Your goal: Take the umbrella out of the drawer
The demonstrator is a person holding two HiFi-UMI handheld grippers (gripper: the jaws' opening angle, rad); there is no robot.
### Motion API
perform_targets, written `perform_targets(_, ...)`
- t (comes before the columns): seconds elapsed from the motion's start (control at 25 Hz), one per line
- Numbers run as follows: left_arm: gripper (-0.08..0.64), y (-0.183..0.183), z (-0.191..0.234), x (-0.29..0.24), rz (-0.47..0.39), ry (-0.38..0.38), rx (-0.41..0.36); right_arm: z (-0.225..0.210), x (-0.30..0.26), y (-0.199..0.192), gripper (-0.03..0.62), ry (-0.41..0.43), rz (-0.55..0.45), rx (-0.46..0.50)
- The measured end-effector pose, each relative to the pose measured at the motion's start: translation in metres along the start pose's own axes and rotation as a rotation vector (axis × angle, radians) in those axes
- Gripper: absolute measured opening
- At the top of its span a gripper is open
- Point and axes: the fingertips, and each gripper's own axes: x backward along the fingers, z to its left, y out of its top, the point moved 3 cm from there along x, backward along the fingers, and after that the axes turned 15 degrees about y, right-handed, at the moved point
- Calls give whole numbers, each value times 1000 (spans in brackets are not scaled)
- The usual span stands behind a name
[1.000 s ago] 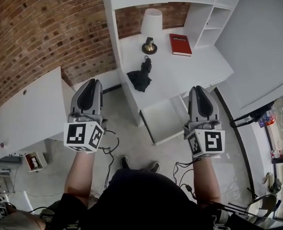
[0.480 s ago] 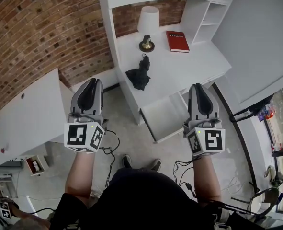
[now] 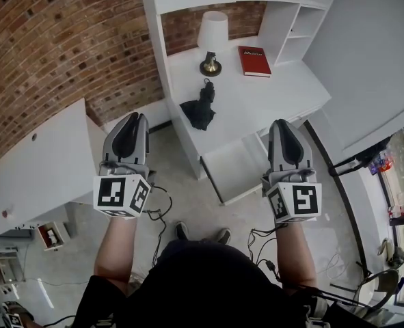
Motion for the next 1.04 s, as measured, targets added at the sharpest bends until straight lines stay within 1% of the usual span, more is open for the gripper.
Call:
perform_targets(0.4, 40, -3, -11, 0, 14, 8, 13, -13, 8, -4, 23, 2, -8, -21)
perform_targets(0.84, 40, -4, -27, 1, 15, 23, 16, -28, 16, -3, 20, 14, -9, -21)
perform_targets(1.04, 40, -7, -44, -3, 13, 22, 14, -43, 24, -6, 20, 11, -10, -22)
